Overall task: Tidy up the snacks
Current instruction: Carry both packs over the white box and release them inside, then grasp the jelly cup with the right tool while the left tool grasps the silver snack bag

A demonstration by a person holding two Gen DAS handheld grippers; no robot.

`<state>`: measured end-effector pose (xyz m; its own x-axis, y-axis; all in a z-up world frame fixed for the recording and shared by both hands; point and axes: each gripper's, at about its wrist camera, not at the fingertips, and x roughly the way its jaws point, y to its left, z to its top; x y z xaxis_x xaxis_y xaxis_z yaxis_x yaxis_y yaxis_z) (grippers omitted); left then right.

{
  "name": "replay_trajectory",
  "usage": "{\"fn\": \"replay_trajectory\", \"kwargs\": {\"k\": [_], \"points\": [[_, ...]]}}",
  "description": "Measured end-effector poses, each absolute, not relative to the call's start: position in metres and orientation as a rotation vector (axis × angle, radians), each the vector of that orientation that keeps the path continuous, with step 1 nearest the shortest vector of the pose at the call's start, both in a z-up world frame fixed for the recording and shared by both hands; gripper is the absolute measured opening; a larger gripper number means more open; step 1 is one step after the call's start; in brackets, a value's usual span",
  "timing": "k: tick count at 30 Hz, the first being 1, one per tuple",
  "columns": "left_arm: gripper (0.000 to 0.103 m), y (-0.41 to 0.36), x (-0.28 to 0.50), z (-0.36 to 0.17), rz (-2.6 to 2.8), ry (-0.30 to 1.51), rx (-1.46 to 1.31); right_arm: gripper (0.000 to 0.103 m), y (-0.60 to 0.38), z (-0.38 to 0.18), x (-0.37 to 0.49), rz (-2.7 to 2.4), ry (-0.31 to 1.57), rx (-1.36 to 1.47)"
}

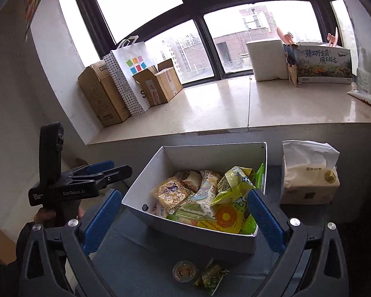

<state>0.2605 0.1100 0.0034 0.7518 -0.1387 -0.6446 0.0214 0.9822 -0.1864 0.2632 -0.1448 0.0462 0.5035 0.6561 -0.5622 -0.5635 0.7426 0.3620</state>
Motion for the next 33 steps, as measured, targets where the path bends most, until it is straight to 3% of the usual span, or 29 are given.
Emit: {"fn": "replay_trajectory", "kwargs": {"k": [6,12,23,33], "points": [[0.103,0.083,0.187,0.000,-0.135,0.700,-0.115,0.103,-0.177,0.027,0.194,0.756,0.718,0.128],[0.103,0.068,0.133,-0.044,-0.162,0.766,-0.163,0.103,-0.202,-0.029,0.146,0.706,0.816,0.111],[0.103,0.040,0.079,-0.093,-0.220,0.844,-0.221,0.103,-0.212,-0.094,0.126,0.625,0.966,0.082],[0.103,0.040,0.068,-0.099,-0.208,0.862,-0.226,0.103,-0.171,-0.121,0.139,0.646,0.995,-0.046]]}}
